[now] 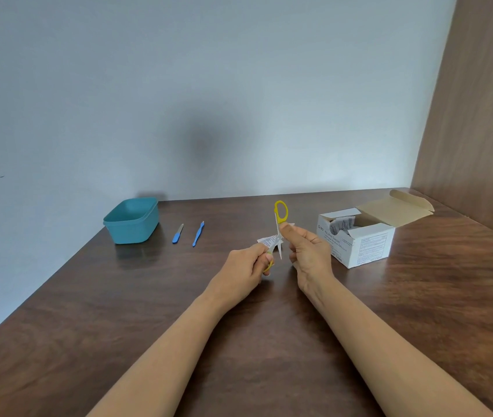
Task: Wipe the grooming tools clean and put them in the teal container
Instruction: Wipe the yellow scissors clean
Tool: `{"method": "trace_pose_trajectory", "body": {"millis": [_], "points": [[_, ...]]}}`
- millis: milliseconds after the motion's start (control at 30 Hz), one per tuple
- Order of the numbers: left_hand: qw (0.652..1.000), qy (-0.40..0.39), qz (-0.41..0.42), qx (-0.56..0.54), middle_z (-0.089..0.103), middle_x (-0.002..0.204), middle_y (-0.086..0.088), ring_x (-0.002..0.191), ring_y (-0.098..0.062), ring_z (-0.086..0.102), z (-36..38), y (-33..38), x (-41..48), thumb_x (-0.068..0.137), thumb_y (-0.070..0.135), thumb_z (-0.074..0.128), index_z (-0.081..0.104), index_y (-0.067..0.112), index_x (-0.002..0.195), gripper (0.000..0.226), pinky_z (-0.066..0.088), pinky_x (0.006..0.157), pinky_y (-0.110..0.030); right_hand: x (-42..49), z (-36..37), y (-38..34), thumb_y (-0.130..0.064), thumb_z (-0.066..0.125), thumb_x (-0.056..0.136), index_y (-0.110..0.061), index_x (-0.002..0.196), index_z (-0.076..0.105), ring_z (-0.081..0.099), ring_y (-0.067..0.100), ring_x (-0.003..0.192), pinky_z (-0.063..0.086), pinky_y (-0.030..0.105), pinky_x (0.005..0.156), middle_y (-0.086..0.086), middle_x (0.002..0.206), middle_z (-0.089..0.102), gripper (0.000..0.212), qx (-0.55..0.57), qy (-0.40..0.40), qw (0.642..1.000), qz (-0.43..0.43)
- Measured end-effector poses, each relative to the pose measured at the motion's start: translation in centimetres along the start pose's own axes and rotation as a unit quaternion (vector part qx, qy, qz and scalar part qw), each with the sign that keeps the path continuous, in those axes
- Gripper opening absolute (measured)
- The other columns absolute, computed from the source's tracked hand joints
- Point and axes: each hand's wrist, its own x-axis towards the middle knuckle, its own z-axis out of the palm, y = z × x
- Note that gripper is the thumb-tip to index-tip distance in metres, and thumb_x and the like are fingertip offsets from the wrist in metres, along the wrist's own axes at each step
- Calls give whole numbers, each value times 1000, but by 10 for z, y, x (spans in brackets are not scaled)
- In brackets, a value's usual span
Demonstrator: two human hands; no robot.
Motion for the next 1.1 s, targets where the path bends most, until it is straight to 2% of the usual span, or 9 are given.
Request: {"method": "trace_pose_trajectory", "body": {"millis": [100,233,400,533,667,800,900,1033,1100], "points": [[1000,2,3,5,58,67,13,58,2,54,0,2,0,101,21,43,44,28,73,29,39,61,-13,1,-1,2,-18,75,79,-7,85,69,46,0,46,36,10,46,-3,66,60,14,-27,-1,1000,-3],[1000,4,4,5,58,68,13,57,0,53,-1,2,-1,101,23,42,43,30,72,30,40,62,-15,4,-1,3,-17,69,84,-13,81,70,42,4,58,35,11,49,-3,69,60,5,-51,-3,999,-8],[1000,-2,-2,-3,57,68,12,57,-2,53,-1,2,-1,101,23,42,47,21,77,25,41,62,-18,3,1,0,-3,65,85,-6,91,70,54,-4,47,38,7,47,-4,71,63,8,-17,-14,1000,0],[1000,-6,-4,-8,56,67,13,57,-3,53,-1,2,-2,101,22,41,49,21,78,24,40,61,-14,3,-1,0,-7,74,78,-7,89,69,46,-1,40,36,10,43,-8,56,56,12,15,4,1000,16],[1000,-2,-5,-15,59,70,10,56,-4,52,-1,2,-2,101,22,42,49,18,78,24,43,62,-19,6,-4,2,-16,78,75,-11,82,71,36,4,47,30,15,43,-3,61,52,11,-14,5,1000,12],[999,16,-16,-22,60,71,9,56,-5,53,-1,-1,-3,101,22,42,55,8,84,25,45,62,-22,-1,-5,4,-15,77,76,-6,86,73,39,1,45,32,15,51,-10,49,52,14,-89,-51,995,-16],[999,24,-23,-28,60,70,9,54,-2,55,-1,-2,-4,101,21,42,56,7,86,24,43,59,-14,-3,-4,6,-14,75,78,-3,86,73,42,0,40,33,13,52,-13,43,54,14,-138,-82,987,-29],[999,22,-29,-35,61,71,7,52,0,55,1,-1,-4,100,19,43,55,7,84,24,42,58,-10,2,-5,9,-17,77,77,-8,78,74,39,4,49,33,17,53,-11,49,56,9,-138,-81,987,-29],[999,25,-25,-36,60,70,8,53,0,56,1,0,-4,101,19,42,53,9,80,25,42,58,-11,1,-4,9,-16,75,79,-10,68,69,41,2,45,34,14,51,-12,45,53,13,-124,-77,988,-45]]}}
